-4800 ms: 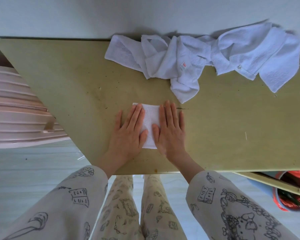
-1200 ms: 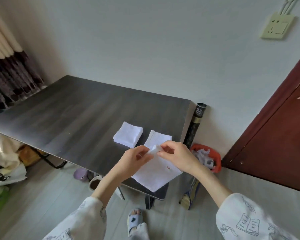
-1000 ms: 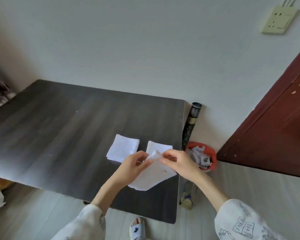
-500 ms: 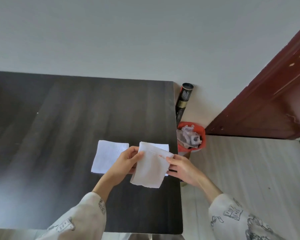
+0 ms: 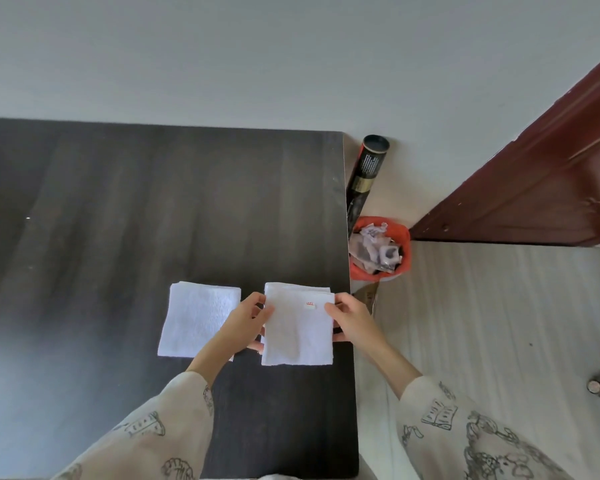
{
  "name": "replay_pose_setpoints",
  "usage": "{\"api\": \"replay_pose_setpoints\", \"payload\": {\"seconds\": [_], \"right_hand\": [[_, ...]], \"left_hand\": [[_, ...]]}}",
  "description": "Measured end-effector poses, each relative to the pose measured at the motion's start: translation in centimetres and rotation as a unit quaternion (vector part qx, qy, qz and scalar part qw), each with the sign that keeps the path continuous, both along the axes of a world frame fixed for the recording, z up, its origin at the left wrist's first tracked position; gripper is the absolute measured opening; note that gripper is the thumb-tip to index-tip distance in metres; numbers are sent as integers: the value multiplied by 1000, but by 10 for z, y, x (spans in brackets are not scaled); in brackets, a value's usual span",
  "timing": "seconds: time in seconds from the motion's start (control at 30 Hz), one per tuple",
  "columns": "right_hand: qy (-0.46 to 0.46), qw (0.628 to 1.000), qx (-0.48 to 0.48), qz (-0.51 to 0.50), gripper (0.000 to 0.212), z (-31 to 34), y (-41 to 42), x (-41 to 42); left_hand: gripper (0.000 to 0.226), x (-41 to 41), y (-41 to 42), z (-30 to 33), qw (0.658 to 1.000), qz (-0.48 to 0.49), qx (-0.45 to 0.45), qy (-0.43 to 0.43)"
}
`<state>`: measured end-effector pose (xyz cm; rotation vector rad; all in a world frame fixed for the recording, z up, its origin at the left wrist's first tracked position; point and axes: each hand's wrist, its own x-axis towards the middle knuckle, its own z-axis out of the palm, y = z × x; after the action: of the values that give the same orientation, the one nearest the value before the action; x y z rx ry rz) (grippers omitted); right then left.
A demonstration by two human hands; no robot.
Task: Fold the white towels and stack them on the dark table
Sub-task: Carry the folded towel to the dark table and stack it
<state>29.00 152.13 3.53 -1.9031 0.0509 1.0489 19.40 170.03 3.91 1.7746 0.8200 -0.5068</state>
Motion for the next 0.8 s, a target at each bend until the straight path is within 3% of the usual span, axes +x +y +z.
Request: {"api": "replay_pose_setpoints", "payload": {"seconds": [0.8], "right_hand": [[-78,992,-92,31,10,-37,11,18]], "left_hand": [[29,17,3,-29,996,-6,86,20]]}}
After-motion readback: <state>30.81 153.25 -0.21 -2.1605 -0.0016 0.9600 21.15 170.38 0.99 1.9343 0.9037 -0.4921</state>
